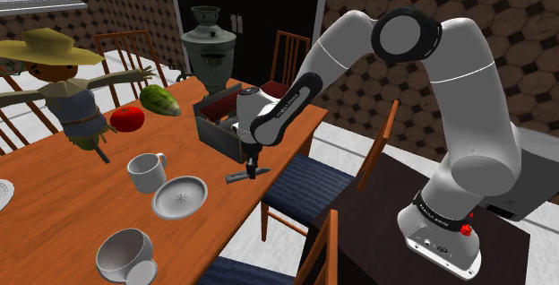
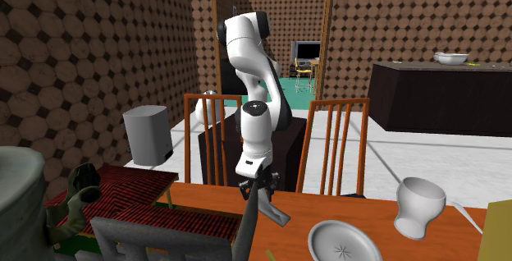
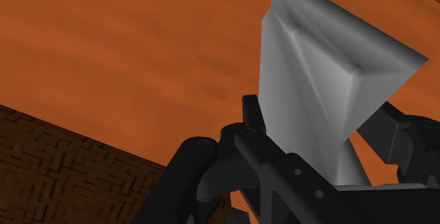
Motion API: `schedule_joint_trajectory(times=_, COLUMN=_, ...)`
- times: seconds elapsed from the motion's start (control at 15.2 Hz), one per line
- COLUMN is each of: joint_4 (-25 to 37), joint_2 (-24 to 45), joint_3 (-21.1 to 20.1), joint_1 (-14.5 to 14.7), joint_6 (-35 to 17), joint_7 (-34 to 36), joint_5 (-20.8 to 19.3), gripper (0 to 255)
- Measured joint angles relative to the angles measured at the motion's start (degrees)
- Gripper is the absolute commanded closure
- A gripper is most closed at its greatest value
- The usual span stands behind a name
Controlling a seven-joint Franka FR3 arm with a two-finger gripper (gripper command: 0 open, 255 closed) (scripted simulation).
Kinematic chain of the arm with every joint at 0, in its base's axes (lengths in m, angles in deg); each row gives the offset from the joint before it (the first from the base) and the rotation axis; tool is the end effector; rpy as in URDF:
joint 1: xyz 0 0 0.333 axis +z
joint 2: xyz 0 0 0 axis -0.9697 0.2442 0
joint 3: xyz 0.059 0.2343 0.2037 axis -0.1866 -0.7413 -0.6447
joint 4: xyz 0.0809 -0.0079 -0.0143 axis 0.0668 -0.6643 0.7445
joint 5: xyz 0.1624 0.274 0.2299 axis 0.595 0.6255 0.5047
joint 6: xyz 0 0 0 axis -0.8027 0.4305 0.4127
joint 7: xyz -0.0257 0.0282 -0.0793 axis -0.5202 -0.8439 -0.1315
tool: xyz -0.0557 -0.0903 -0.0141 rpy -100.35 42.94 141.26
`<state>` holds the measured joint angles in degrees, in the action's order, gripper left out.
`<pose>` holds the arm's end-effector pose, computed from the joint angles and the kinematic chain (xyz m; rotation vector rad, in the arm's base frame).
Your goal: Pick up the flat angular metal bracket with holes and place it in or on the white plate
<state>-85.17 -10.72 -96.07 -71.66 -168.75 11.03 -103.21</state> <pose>0.5584 0.2413 0.1388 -2.8672 -1.1360 0.1081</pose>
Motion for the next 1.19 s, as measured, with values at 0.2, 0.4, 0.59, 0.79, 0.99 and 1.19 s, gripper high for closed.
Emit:
schedule_joint_trajectory(times=0.2, joint_4=-0.11, joint_2=-0.29, joint_3=-0.10, joint_1=-0.06, joint_6=0.18, joint_7=-0.02, joint_5=0.09, gripper=255)
schedule_joint_trajectory(times=0.4, joint_4=-0.48, joint_2=-2.01, joint_3=-0.75, joint_1=-0.58, joint_6=1.51, joint_7=-0.40, joint_5=0.73, gripper=255)
schedule_joint_trajectory(times=0.59, joint_4=-0.86, joint_2=-3.87, joint_3=-1.44, joint_1=-1.11, joint_6=2.96, joint_7=-0.78, joint_5=1.45, gripper=255)
schedule_joint_trajectory(times=0.79, joint_4=-1.32, joint_2=-5.74, joint_3=-2.12, joint_1=-1.61, joint_6=4.33, joint_7=-1.12, joint_5=2.20, gripper=255)
schedule_joint_trajectory(times=0.99, joint_4=-1.43, joint_2=-7.47, joint_3=-2.78, joint_1=-2.03, joint_6=5.90, joint_7=-1.47, joint_5=2.96, gripper=255)
schedule_joint_trajectory(times=1.19, joint_4=-1.65, joint_2=-9.33, joint_3=-3.45, joint_1=-2.48, joint_6=7.46, joint_7=-1.83, joint_5=3.79, gripper=255)
